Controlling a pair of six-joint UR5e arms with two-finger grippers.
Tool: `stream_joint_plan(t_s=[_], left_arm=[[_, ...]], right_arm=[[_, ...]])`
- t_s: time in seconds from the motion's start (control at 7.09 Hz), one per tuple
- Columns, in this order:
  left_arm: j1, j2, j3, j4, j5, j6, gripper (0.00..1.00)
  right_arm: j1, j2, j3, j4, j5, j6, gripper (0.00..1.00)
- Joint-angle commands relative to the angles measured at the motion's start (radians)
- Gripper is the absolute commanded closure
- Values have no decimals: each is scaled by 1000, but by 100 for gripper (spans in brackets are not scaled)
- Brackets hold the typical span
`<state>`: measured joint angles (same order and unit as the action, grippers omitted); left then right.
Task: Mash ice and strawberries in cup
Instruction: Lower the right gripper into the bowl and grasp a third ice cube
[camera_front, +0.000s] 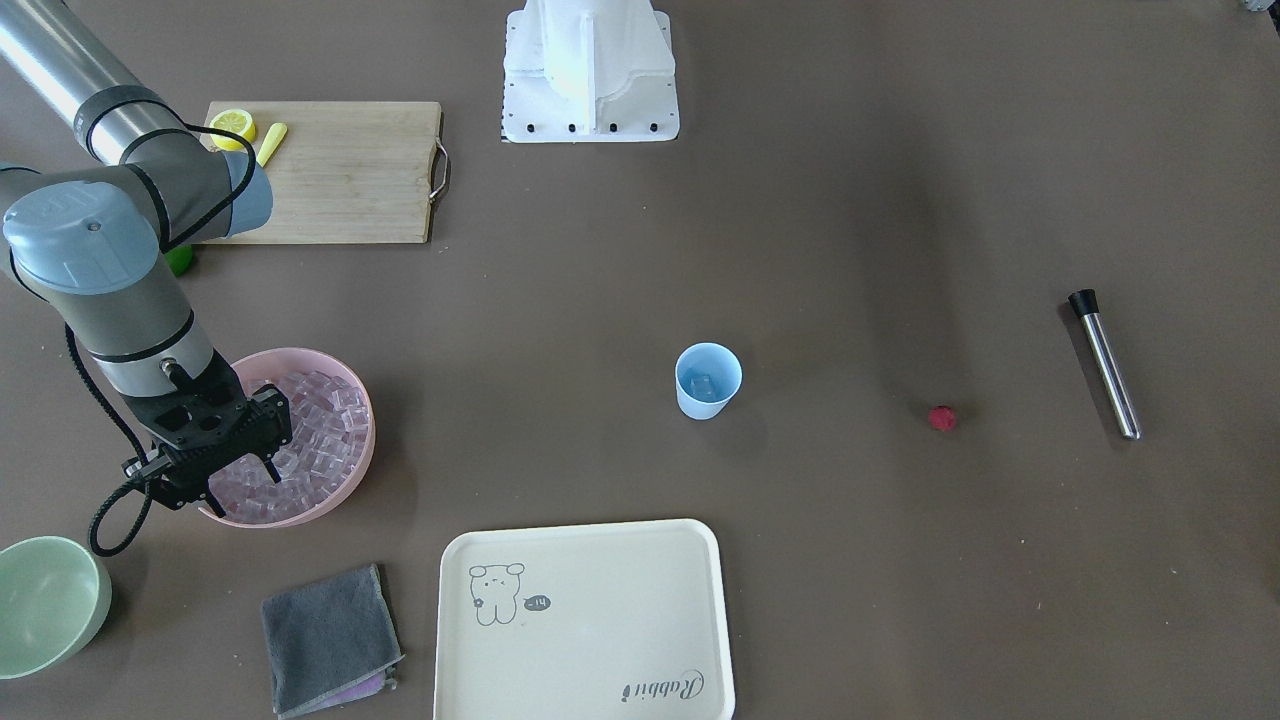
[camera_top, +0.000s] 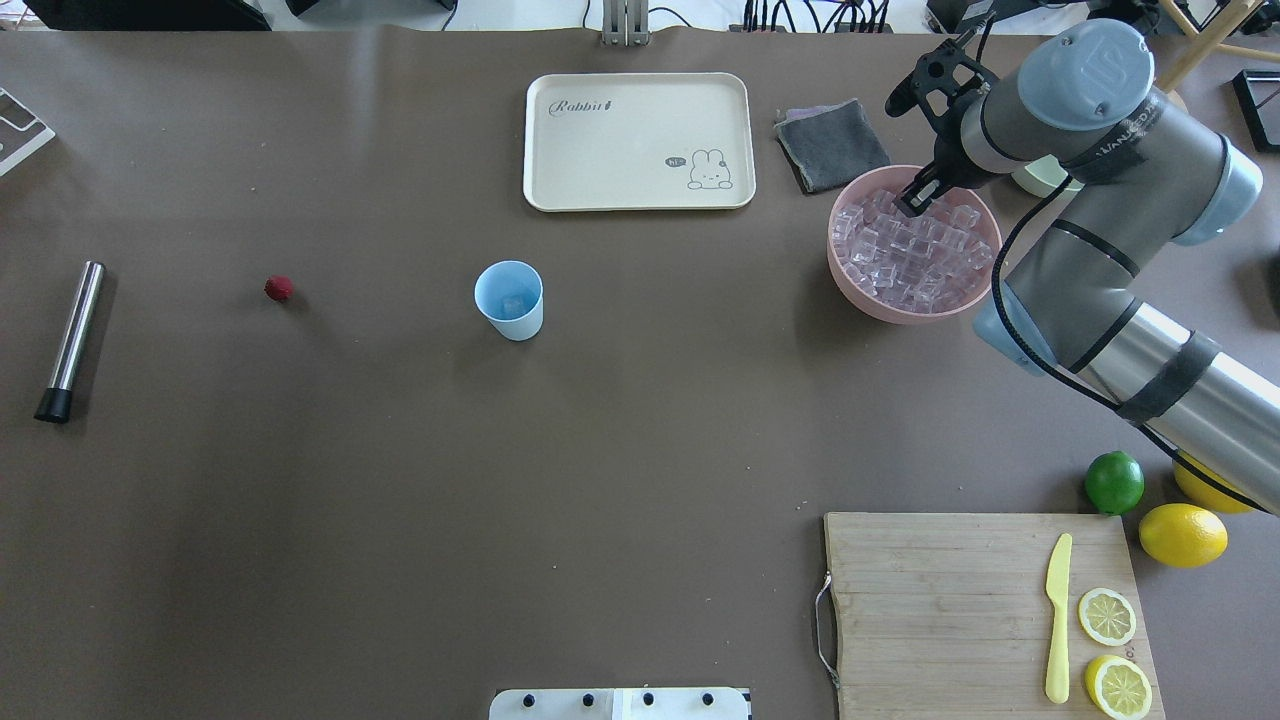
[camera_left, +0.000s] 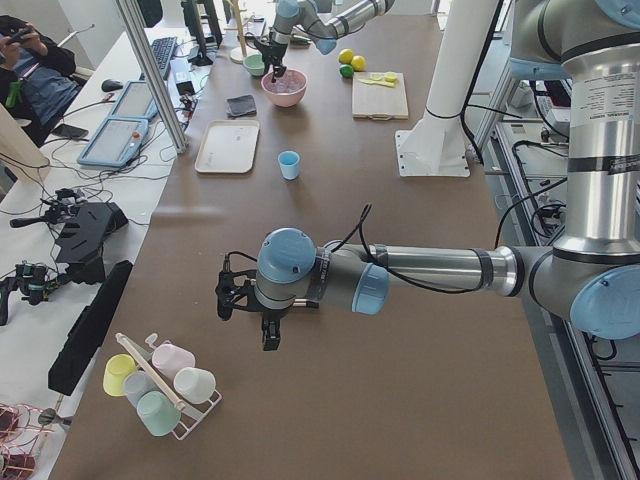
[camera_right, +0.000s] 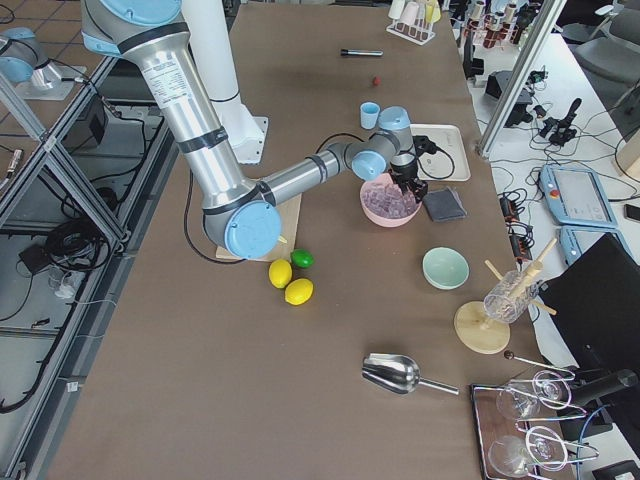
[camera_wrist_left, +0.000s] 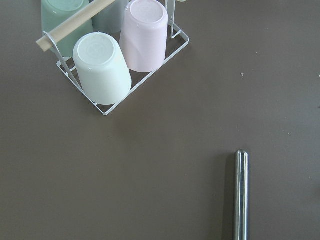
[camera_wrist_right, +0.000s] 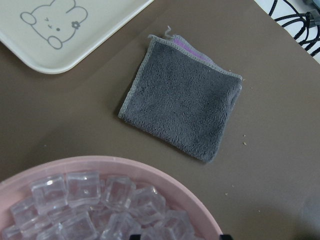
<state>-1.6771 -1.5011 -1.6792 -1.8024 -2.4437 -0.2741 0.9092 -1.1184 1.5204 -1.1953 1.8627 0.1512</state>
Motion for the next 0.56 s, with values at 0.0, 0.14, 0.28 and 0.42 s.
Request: stream_joint_plan(t_s=[0.0,0.14,0.28,0.42], left_arm=[[-6,1,-2,0,0,-1,2],[-13,1,-10,0,0,-1,2],[-13,-1,-10,0,0,-1,2],[-13,-1,-7,0,0,-1,2]], right_arm=[[-13,-23,15,-1,-11,-76,39],[-33,-8,21,-7,-8,-64,39],[-55,-3,52,-38,-13,-50,39],[-73,-6,49,-41,-28,-50,39]])
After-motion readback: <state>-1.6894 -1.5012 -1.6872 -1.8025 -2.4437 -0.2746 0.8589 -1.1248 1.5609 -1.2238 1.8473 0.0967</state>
